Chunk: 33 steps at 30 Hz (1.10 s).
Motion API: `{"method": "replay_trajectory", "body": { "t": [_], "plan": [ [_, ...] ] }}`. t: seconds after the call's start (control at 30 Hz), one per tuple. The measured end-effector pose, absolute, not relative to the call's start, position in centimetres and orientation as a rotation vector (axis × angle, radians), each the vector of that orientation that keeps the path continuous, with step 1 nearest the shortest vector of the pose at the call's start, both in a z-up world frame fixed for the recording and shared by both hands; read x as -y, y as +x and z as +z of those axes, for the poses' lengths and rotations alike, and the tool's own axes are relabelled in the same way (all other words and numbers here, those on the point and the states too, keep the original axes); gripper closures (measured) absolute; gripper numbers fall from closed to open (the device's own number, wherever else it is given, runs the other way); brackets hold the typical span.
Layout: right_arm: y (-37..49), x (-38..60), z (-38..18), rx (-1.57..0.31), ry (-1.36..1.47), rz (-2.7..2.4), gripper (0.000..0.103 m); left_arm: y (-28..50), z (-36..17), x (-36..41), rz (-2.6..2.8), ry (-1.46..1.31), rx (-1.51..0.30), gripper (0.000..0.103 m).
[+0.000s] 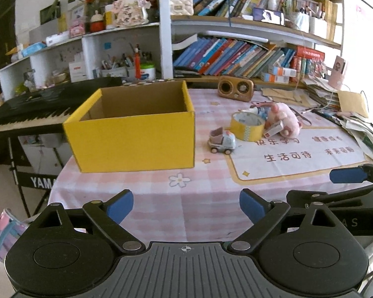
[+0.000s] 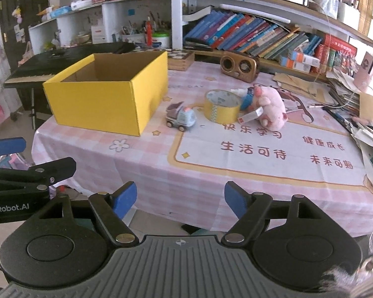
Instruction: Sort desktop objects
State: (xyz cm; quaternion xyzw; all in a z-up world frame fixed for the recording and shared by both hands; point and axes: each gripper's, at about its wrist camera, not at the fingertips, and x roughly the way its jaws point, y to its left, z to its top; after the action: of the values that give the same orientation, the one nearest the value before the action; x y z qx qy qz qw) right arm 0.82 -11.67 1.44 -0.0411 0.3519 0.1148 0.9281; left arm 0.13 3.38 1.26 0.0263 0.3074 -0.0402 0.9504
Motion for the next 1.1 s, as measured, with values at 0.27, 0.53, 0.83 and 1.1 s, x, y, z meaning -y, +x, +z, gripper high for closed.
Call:
{"method": "replay_trajectory", "body": {
  "t": [0.27, 0.53, 0.83, 1.1],
  "plan": [
    [2.2, 13.6, 1.5, -0.733, -0.068, 0.19, 0.023, 2.0, 1.2, -1.5, -0.124, 0.071, -0.639, 0.007],
    [3.7, 16.0, 1.4, -0.749, -0.053, 0.144, 0.022, 3.9, 1.0, 0.8, -0.173, 0.084, -0.651, 0.007],
    [5.6, 18.6, 1.0, -0.779, -0.043, 0.117, 0.022, 6.0, 0.6, 3.2, -0.197, 0.086, -0.674, 0.007],
    [7.7, 21.0, 0.9, -0.799, -0.042, 0.101, 0.022, 7.9, 0.2, 5.7, -0.21, 0.085, -0.69, 0.007]
  ]
}}
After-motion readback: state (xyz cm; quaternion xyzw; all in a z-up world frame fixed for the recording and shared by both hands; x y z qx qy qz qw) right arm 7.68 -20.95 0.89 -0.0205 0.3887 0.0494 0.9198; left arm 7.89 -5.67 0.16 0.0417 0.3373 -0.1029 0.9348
